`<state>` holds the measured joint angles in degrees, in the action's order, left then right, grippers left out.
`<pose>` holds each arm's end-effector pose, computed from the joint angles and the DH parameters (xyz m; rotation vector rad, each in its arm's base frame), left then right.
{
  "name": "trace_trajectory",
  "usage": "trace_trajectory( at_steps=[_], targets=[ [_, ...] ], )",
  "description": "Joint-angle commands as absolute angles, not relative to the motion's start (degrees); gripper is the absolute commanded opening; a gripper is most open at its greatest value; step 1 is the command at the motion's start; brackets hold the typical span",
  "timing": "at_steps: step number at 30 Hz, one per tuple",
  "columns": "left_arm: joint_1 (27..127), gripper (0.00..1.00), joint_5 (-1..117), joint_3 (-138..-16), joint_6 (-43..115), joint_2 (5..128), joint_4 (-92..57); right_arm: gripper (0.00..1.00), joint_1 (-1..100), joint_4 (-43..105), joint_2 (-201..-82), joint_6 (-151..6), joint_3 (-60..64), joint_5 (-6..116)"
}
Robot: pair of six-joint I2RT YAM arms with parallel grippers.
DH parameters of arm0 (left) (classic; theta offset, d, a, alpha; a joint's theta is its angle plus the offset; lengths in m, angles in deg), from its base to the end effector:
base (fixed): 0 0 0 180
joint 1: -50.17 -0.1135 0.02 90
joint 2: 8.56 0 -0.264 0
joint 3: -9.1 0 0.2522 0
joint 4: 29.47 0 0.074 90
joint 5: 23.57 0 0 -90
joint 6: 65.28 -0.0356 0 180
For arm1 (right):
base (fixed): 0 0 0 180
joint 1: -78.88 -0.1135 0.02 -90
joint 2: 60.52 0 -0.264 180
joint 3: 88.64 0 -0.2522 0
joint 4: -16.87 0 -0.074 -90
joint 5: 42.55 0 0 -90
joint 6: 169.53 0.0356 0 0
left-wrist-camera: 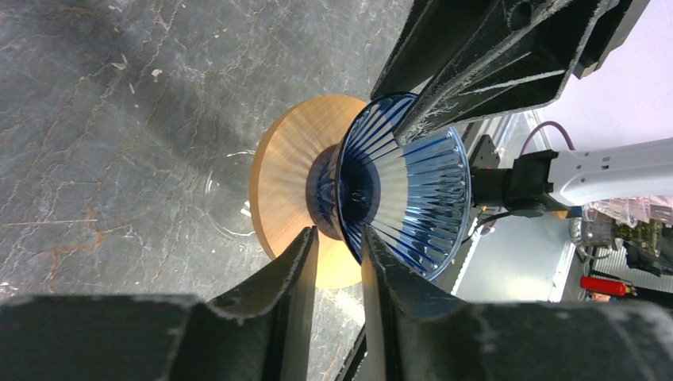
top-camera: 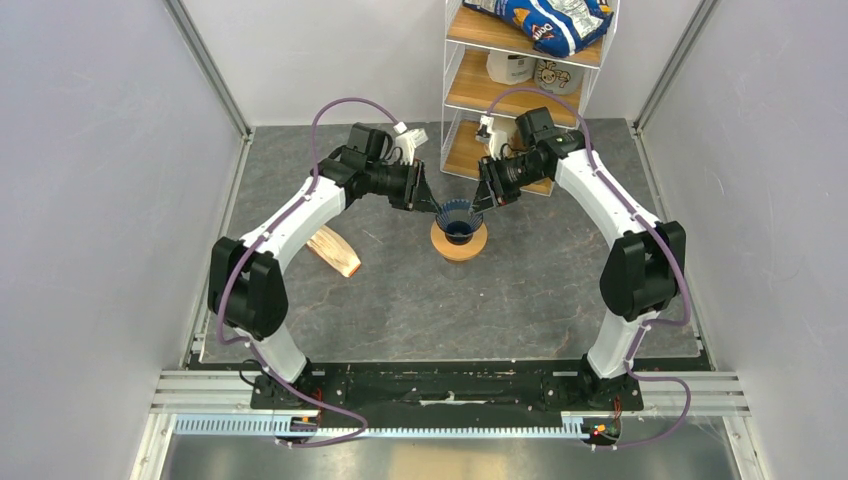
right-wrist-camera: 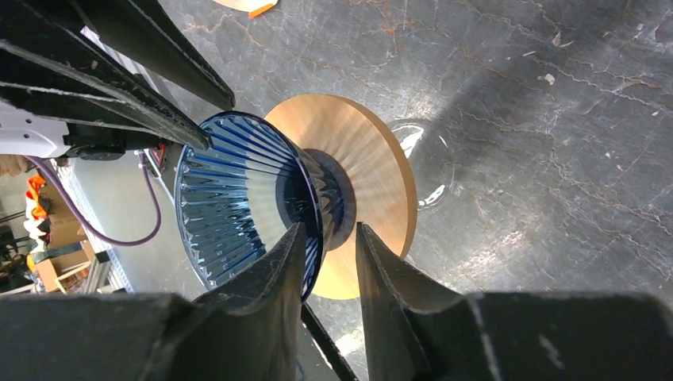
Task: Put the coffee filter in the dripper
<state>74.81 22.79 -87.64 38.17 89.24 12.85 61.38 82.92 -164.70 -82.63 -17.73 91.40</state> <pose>0.3356 -0.1810 0.3019 0.6295 2.2880 -1.2138 0.3588 0.1390 0.3038 -0.7115 2.4447 1.0955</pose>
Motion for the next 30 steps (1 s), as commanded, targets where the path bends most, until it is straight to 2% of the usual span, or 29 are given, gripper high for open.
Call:
trace_trajectory(
  at_steps=[1,5,15,30],
  targets=[
    [74.82,0.37,26.27,-86.98,34.96,87.59,14.11,0.39,61.15,83.2,-163.52,-84.46,-18.36,88.16],
    [74.78,0.48,25.49,-87.71,36.21,86.76,14.18,0.45,61.13,85.27,-163.49,-84.44,-20.46,89.23],
    [74.6,0.52,24.15,-88.4,38.02,84.43,14.79,0.58,61.21,87.9,-161.99,-82.45,-23.69,92.01],
    [75.25,0.52,20.55,-86.02,44.51,84.05,13.83,0.56,61.37,93.38,-160.5,-83.25,-20.83,92.99]
  ],
)
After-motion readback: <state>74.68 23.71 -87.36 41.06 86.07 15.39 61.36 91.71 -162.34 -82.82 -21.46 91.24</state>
